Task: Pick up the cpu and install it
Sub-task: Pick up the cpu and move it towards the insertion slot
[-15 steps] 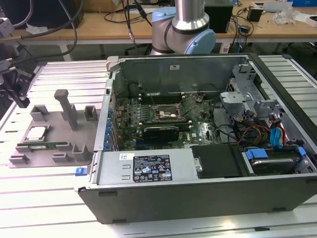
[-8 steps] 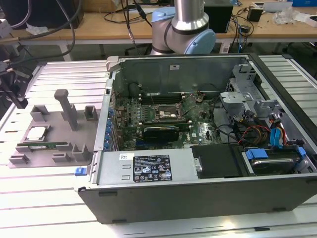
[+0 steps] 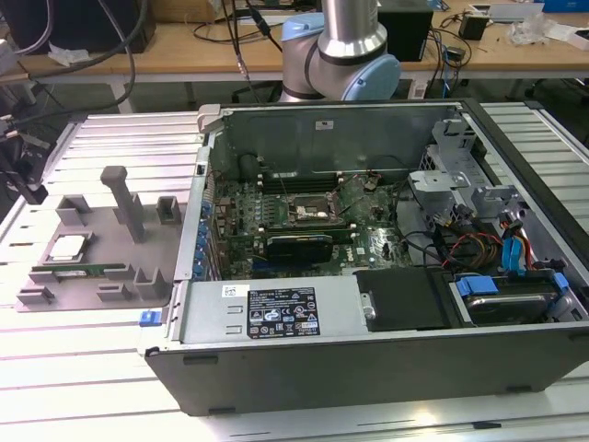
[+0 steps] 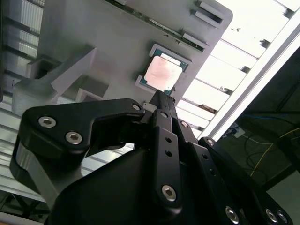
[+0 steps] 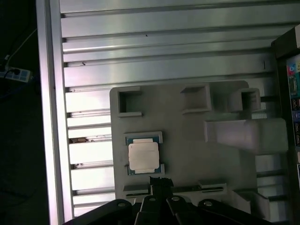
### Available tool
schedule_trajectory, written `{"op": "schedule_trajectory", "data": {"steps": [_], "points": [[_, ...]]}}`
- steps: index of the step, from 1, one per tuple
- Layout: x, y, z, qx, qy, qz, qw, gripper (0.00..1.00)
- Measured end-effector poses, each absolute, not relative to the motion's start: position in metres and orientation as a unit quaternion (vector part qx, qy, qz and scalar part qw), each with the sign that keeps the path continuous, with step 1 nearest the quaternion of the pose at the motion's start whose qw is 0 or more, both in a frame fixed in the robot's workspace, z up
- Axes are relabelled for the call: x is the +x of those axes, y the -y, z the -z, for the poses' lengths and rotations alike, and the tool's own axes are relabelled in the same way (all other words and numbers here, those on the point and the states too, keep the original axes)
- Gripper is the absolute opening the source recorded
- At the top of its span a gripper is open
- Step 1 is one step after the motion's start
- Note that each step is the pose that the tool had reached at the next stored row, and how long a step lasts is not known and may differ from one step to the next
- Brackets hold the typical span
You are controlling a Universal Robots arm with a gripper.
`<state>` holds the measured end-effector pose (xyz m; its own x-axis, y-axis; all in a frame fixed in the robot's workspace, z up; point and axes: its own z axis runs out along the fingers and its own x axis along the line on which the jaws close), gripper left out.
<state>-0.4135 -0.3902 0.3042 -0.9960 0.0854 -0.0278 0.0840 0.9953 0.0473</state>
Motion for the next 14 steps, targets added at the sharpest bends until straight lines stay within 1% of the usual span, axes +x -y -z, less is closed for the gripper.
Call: {"op": "schedule_trajectory", "data": {"steps": [14], "points": [[-0.417,0.390,-0.269,0.042,-0.999,-0.023,0.015,0.11]]}}
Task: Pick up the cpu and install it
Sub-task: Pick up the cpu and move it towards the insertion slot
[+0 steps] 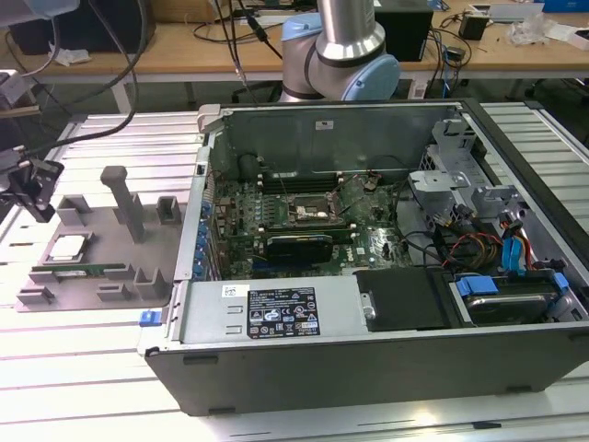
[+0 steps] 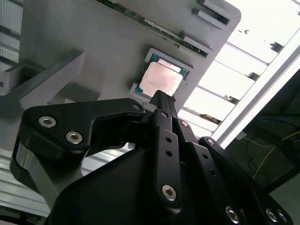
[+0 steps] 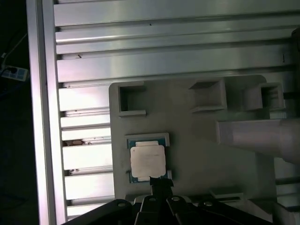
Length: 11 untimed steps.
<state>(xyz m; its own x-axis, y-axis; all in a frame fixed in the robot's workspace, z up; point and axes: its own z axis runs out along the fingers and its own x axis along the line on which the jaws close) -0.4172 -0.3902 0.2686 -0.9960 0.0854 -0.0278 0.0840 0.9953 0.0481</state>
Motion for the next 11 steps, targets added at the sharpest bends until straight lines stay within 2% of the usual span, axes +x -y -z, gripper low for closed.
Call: {"op": "schedule_trajectory", "data": {"steps": [11], "points": [[-0.417,0.390,-0.246,0.042,-0.999,-0.023,0.015,0.11]]}}
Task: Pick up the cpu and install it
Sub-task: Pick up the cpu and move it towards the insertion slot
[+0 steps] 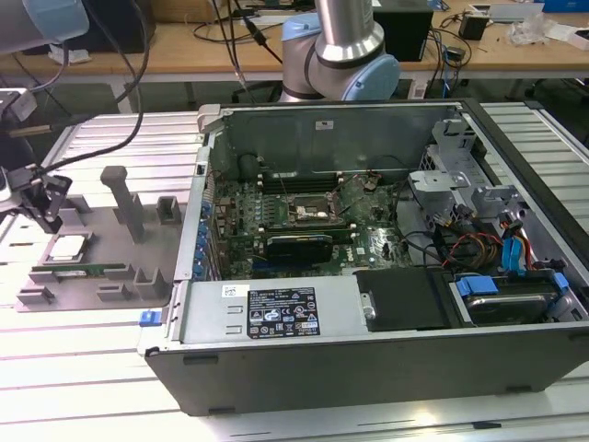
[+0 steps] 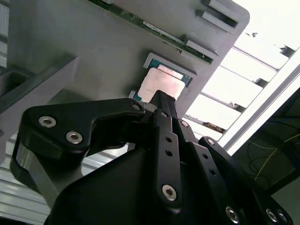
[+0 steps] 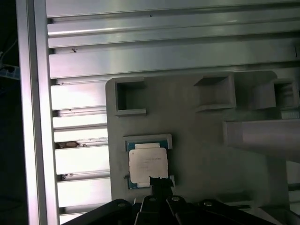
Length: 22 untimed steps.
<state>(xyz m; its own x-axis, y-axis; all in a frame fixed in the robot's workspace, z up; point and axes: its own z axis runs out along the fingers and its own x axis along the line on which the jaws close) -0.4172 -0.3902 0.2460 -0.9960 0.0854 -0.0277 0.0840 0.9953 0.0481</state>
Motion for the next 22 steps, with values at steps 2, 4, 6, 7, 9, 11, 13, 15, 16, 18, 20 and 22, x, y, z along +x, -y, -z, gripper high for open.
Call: {"op": "schedule_trajectory", "data": {"steps": [2,4,6,7,9,11,13,15,16,18,20,22], "points": [[-0.417,0.390,-0.241,0.042,-0.999,-0.023,0.015,0.11],[-0.417,0.390,-0.237,0.042,-0.999,-0.023,0.015,0.11],[-0.417,0.390,-0.233,0.042,-0.999,-0.023,0.015,0.11],[-0.417,0.390,-0.231,0.042,-0.999,-0.023,0.015,0.11],[-0.417,0.390,-0.224,0.042,-0.999,-0.023,0.015,0.11],[-0.418,0.390,-0.219,0.042,-0.999,-0.023,0.015,0.11],[-0.418,0.390,-0.215,0.036,-0.999,-0.024,0.015,0.11],[-0.420,0.389,-0.211,0.033,-0.999,-0.024,0.015,0.11],[-0.421,0.389,-0.209,0.032,-0.999,-0.024,0.015,0.11],[-0.422,0.389,-0.206,0.032,-0.999,-0.024,0.015,0.11],[-0.422,0.389,-0.205,0.031,-0.999,-0.024,0.015,0.11],[-0.422,0.389,-0.205,0.031,-0.999,-0.024,0.015,0.11]]}}
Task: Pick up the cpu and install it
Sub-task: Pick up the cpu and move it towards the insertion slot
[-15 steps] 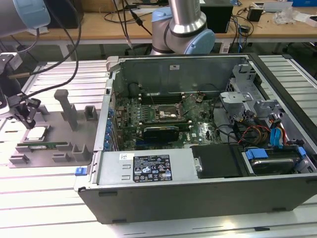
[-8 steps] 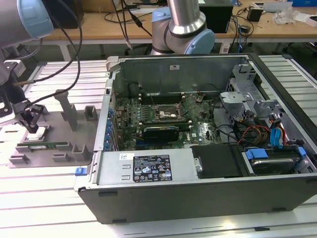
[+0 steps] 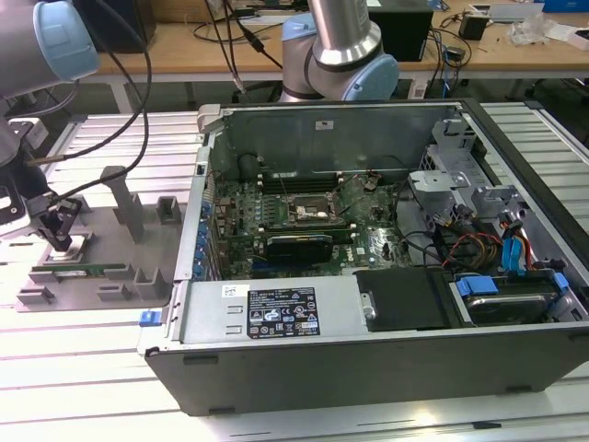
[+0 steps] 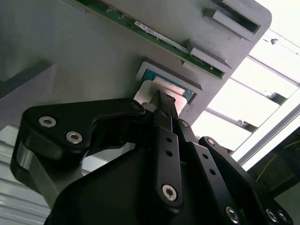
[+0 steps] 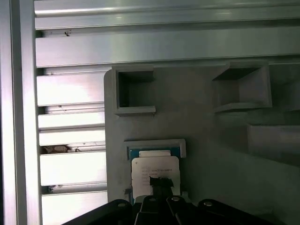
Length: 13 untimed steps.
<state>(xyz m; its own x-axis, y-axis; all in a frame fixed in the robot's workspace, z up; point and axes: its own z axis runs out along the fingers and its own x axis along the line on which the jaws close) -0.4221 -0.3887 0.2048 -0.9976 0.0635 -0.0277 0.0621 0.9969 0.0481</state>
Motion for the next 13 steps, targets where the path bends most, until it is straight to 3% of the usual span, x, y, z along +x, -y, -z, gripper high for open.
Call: {"op": "schedule_trajectory", "data": {"steps": [5,9,10,13], "points": [[-0.4221,0.3887,-0.2048,0.031,-0.999,-0.024,0.015,0.11],[-0.4221,0.3887,-0.2048,0.031,-0.999,-0.024,0.015,0.36],[-0.4221,0.3887,-0.2048,0.031,-0.999,-0.024,0.015,0.36],[-0.4221,0.3886,-0.2048,0.031,-0.999,-0.024,0.015,0.48]]}}
